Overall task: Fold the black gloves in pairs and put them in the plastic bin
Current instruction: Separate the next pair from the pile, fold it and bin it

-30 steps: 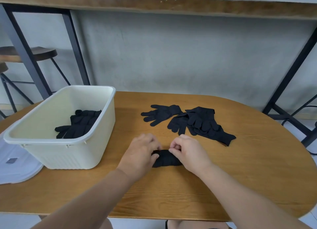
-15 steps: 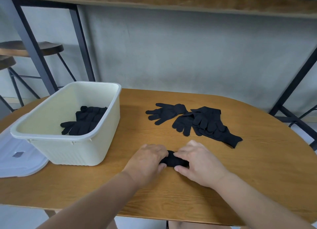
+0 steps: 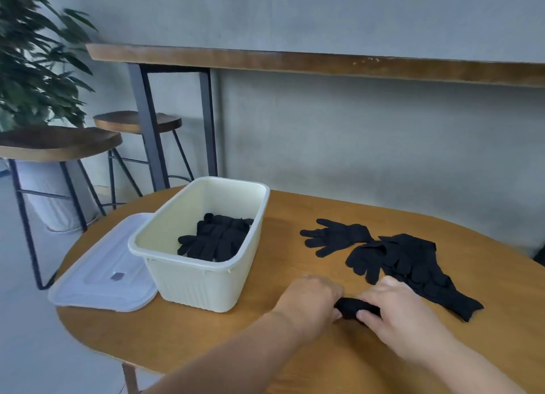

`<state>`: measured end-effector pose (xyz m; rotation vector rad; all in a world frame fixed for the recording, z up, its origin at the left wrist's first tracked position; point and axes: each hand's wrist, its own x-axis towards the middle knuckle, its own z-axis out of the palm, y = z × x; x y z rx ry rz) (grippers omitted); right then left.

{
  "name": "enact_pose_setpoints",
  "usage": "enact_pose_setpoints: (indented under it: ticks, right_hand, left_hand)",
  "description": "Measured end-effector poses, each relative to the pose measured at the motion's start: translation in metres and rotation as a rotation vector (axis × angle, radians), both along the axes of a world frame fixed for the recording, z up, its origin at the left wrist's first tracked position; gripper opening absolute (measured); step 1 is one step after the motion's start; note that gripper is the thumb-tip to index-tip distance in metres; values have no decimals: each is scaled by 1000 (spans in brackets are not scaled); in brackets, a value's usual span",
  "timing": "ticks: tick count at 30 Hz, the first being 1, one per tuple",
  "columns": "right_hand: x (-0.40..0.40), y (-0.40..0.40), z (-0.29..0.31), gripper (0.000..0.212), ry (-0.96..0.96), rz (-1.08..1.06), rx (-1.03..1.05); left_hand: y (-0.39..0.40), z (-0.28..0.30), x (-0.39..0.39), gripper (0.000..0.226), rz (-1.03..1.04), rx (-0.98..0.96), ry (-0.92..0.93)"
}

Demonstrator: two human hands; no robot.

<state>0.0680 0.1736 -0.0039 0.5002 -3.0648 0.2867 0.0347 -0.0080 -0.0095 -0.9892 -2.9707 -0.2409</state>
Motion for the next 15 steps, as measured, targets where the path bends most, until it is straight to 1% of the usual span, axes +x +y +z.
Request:
enact_pose_setpoints:
  ticks: [3, 5, 7, 10, 13, 15]
  right_hand:
    - [-4, -12, 50, 12, -34, -10, -50]
    - [-12, -30, 87, 15, -61, -23, -154]
    - [-25, -58, 122, 14, -64, -9, -282]
    - [-57, -107, 154, 10, -75, 27, -390]
    - [-99, -163, 162, 12, -128, 76, -361]
    - [-123, -198, 154, 13, -236, 114, -269]
  left_hand:
    - [-12, 49, -4, 21, 21, -36, 45]
    - [-33, 91, -11, 22, 49, 14, 73]
    - [-64, 134, -21, 23, 78, 67, 108]
    - [-119, 181, -35, 19, 146, 115, 61]
    - [-171, 195, -59, 14, 265, 98, -60]
    - [-197, 186, -75, 19, 333, -36, -143]
